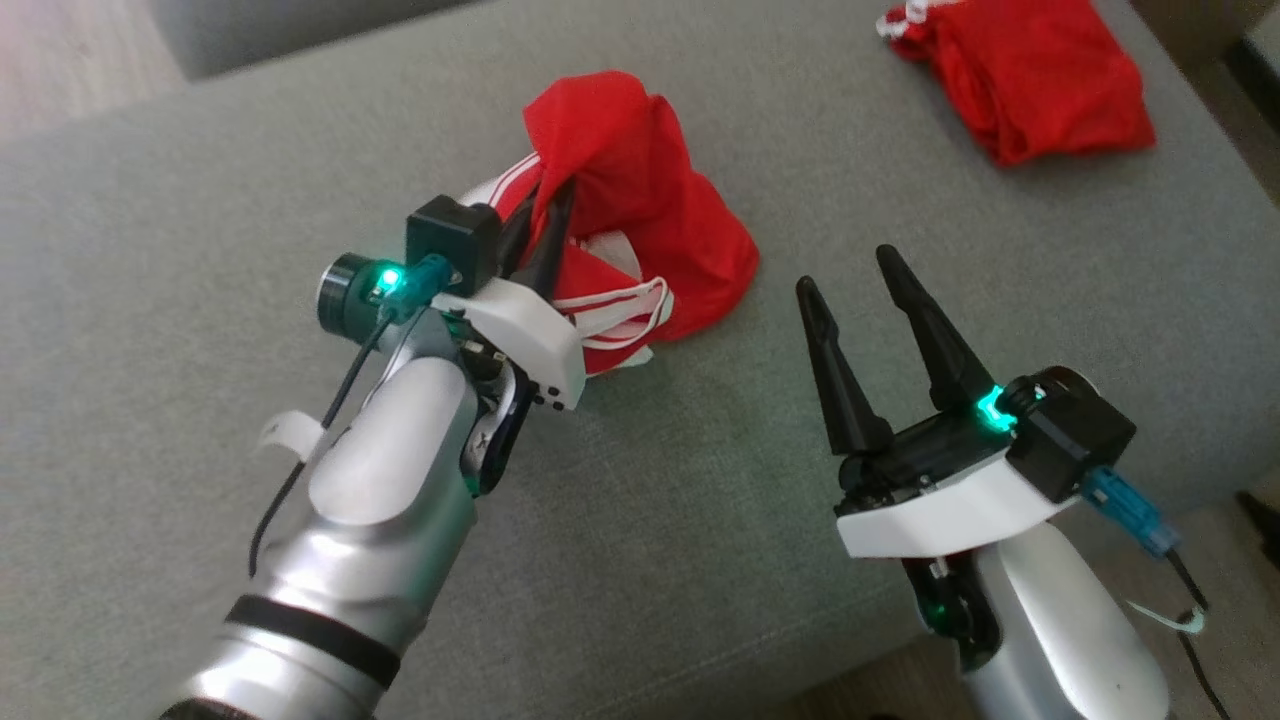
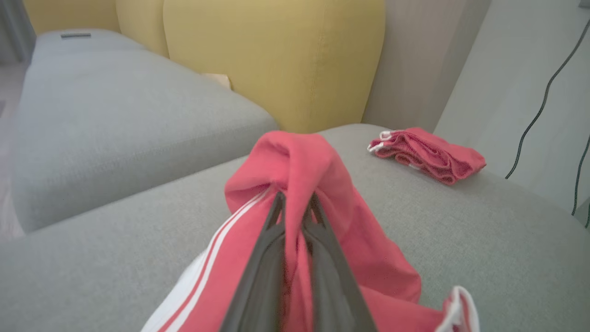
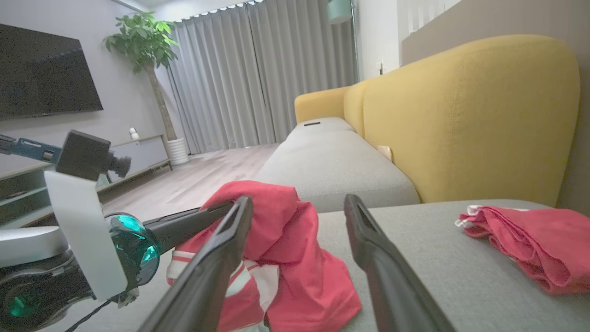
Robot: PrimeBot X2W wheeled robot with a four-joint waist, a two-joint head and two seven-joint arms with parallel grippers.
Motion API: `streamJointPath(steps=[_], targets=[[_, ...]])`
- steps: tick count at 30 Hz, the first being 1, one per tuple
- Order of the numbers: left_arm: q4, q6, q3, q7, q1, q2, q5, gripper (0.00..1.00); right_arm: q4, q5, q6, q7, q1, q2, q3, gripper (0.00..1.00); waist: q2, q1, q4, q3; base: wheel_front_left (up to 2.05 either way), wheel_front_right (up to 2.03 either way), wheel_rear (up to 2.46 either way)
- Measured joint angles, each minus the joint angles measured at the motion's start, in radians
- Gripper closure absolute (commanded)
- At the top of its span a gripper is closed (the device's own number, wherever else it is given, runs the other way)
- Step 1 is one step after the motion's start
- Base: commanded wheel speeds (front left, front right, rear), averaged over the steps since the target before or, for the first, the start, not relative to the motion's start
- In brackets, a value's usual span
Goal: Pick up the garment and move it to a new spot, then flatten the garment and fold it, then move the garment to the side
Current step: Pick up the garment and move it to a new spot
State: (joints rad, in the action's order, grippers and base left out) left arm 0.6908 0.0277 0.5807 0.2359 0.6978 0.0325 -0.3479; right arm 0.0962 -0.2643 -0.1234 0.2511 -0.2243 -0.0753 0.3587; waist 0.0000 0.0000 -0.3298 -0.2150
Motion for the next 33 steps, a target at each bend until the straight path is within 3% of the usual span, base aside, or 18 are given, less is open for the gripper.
streamJointPath(steps=[1,2,3,7,13,24,33], targets=[[0.015,0.005,0.017,0.005,0.008,0.0,-0.015,1.0,0.001,0.0,0.0,0.0,0.0,0.0,-0.002,0.0,0.0,0.0,-0.004,-0.014,0.0,0.0,0.0],[0.026,0.009,0.031,0.009,0.016,0.0,-0.031,0.55,0.002,0.0,0.0,0.0,0.0,0.0,-0.005,0.0,0.0,0.0,-0.006,-0.027,0.0,0.0,0.0],[0.034,0.016,0.045,0.013,0.025,0.001,-0.044,0.0,0.002,0.0,0.0,0.0,0.0,0.0,-0.008,0.0,0.0,0.0,-0.005,-0.037,0.0,0.0,0.0],[0.0,0.054,0.066,0.014,0.038,0.001,-0.065,0.0,0.008,0.001,0.0,0.0,0.007,0.0,-0.032,0.0,0.0,0.0,0.026,-0.041,0.0,0.0,0.0],[-0.163,0.11,0.007,0.018,-0.039,-0.001,-0.024,0.0,0.032,0.022,0.0,0.0,0.077,0.001,-0.097,0.0,0.0,0.0,0.09,0.036,0.0,0.0,0.0],[-0.454,0.193,-0.186,0.018,-0.524,0.039,0.123,0.0,0.052,0.104,0.0,0.0,0.257,0.015,-0.207,0.0,0.0001,0.0,0.241,0.212,0.0,0.0,0.0],[-0.625,0.211,-0.26,0.018,-0.807,0.048,0.227,0.0,0.032,0.133,0.0,0.0,0.342,0.027,-0.258,0.0,0.0,0.0,0.325,0.289,0.0,0.0,0.0]])
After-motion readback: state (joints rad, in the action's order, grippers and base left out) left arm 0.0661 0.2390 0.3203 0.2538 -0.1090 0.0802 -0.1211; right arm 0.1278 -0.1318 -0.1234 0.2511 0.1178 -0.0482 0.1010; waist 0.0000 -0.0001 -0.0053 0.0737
